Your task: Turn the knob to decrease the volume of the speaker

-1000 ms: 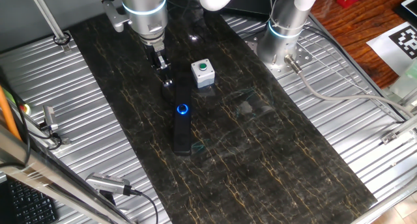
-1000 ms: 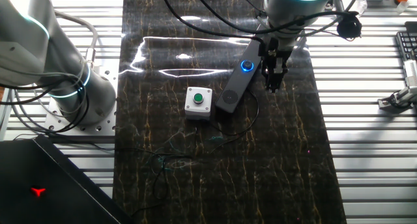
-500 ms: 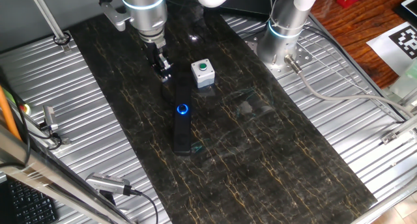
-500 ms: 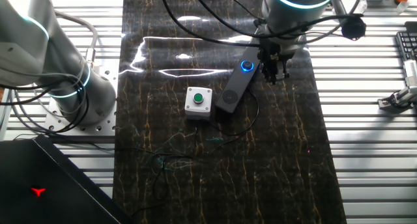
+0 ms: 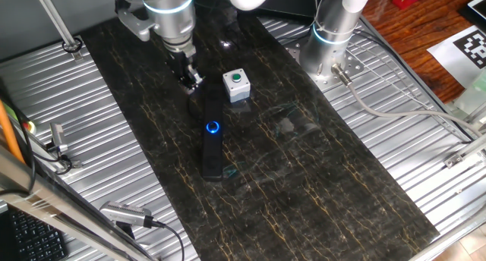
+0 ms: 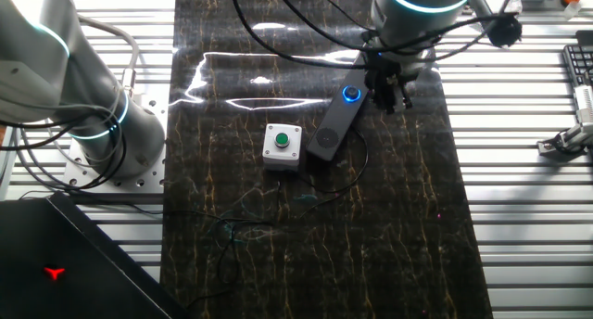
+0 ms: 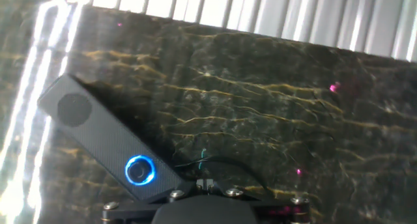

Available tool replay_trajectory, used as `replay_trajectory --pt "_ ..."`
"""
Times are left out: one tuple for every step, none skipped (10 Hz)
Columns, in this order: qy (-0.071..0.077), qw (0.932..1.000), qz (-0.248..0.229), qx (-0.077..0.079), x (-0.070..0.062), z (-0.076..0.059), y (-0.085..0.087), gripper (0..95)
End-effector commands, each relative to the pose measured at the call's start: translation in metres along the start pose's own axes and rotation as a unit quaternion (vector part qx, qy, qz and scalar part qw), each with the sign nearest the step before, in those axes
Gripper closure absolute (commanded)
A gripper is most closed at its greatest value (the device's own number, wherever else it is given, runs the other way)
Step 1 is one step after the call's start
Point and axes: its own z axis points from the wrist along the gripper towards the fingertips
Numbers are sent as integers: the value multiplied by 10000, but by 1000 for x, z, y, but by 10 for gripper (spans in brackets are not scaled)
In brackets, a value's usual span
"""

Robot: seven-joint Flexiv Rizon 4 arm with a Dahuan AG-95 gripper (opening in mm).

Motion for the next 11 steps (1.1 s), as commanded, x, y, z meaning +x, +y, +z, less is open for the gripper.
replay_trajectory --pt "383 9926 -1138 -181 -4 12 21 950" --pt "467 9881 -1444 -247 -5 16 28 950" --pt "492 9803 -1895 -270 -6 20 36 950" --pt "491 9715 -2299 -309 -8 21 39 950" --pt "506 9548 -2904 -373 -8 22 39 950" --pt "511 9469 -3150 -400 -8 23 39 950" --pt "526 9411 -3315 -419 -8 24 39 760" --pt "533 9408 -3321 -413 -7 25 39 760" --pt "533 9440 -3231 -405 -7 27 38 760" --pt "526 9487 -3092 -395 -7 28 38 760" --pt "520 9592 -2754 -362 -7 28 38 760"
